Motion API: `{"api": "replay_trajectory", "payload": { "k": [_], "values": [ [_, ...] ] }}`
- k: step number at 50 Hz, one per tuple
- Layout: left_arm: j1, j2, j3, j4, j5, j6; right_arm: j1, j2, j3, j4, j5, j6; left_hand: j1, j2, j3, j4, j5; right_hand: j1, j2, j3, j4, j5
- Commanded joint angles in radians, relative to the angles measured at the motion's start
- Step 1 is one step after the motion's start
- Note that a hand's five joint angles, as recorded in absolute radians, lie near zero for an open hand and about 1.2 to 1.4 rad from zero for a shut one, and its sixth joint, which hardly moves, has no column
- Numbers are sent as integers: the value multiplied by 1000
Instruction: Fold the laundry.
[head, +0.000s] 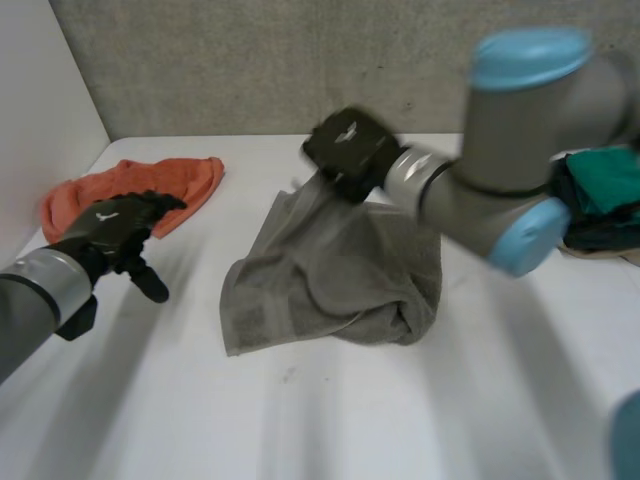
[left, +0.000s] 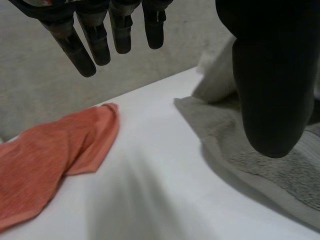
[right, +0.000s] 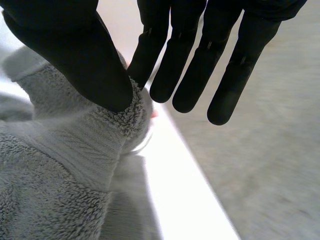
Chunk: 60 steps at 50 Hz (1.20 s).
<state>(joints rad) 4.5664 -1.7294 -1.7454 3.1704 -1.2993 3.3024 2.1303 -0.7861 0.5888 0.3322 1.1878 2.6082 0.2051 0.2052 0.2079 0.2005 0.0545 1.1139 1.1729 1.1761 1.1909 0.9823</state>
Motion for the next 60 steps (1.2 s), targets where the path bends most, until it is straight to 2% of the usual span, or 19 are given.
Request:
{"api": "replay_trajectory", "payload": {
  "k": [1, 4, 8, 15, 23, 28, 31, 32, 34, 37, 43, 45, 47, 50, 51, 55, 58, 60],
  "values": [
    [-159, -94, 70, -3, -46, 80, -153, -238, 262, -229, 67, 197, -31, -31, -33, -26, -54, 282, 223, 220, 205, 239],
    [-223, -139, 101, -4, -110, 83, -235, -281, 359, -323, 156, 216, 19, 19, 17, 24, -4, 282, 223, 220, 205, 239],
    [-294, -191, 136, -4, -191, 88, -334, -291, 469, -349, 219, 144, 117, 116, 114, 121, 93, 282, 223, 220, 205, 239],
    [-391, -282, 188, -6, -265, 115, -438, -282, 631, -352, 196, 23, 228, 228, 226, 233, 205, 282, 223, 220, 205, 239],
    [-455, -430, 286, 0, -331, 200, -475, -269, 767, -383, 104, 24, 229, 228, 226, 233, 205, 282, 223, 220, 205, 239],
    [-461, -512, 352, 16, -367, 250, -477, -272, 804, -421, 88, 26, 272, 272, 270, 277, 249, 282, 223, 220, 205, 239],
    [-460, -545, 386, 29, -373, 261, -480, -275, 816, -429, 87, 26, 445, 445, 442, 450, 421, 282, 223, 220, 205, 239],
    [-460, -556, 400, 40, -373, 263, -484, -278, 822, -429, 85, 24, 742, 742, 739, 747, 718, 282, 223, 220, 205, 239],
    [-460, -561, 414, 51, -376, 264, -487, -283, 829, -429, 85, 21, 1168, 1168, 1166, 1173, 1145, 282, 223, 220, 205, 239],
    [-458, -547, 437, 51, -391, 270, -497, -308, 841, -423, 84, 19, 1191, 1191, 1188, 1196, 1167, 282, 223, 220, 205, 239],
    [-437, -363, 422, -1, -454, 235, -520, -426, 852, -394, 72, -26, 1191, 1191, 1188, 1196, 1167, 282, 223, 220, 205, 239],
    [-402, -273, 411, -19, -451, 214, -546, -481, 839, -334, 70, -80, 1191, 1191, 1188, 1196, 1167, 282, 223, 220, 205, 239],
    [-359, -190, 394, -42, -434, 194, -584, -524, 815, -184, 65, -181, 1191, 1191, 1188, 1196, 1167, 282, 223, 220, 205, 239],
    [-319, -118, 376, -90, -374, 183, -602, -515, 806, -52, 64, -270, 1191, 1191, 1188, 1196, 1167, 282, 223, 220, 205, 239],
    [-307, -111, 369, -119, -336, 184, -604, -501, 804, 32, 65, -331, 1191, 1191, 1188, 1196, 1167, 282, 223, 220, 205, 239],
    [-294, -160, 366, -194, -270, 189, -589, -447, 790, 169, 67, -463, 1191, 1191, 1188, 1196, 1167, 282, 223, 220, 205, 239],
    [-281, -248, 397, -224, -273, 201, -563, -392, 761, 134, 72, -450, 1191, 1191, 1188, 1196, 1167, 282, 223, 220, 205, 239],
    [-268, -323, 450, -222, -299, 218, -546, -349, 720, 75, 75, -390, 1191, 1191, 1188, 1196, 1167, 282, 223, 220, 205, 239]
  ]
}}
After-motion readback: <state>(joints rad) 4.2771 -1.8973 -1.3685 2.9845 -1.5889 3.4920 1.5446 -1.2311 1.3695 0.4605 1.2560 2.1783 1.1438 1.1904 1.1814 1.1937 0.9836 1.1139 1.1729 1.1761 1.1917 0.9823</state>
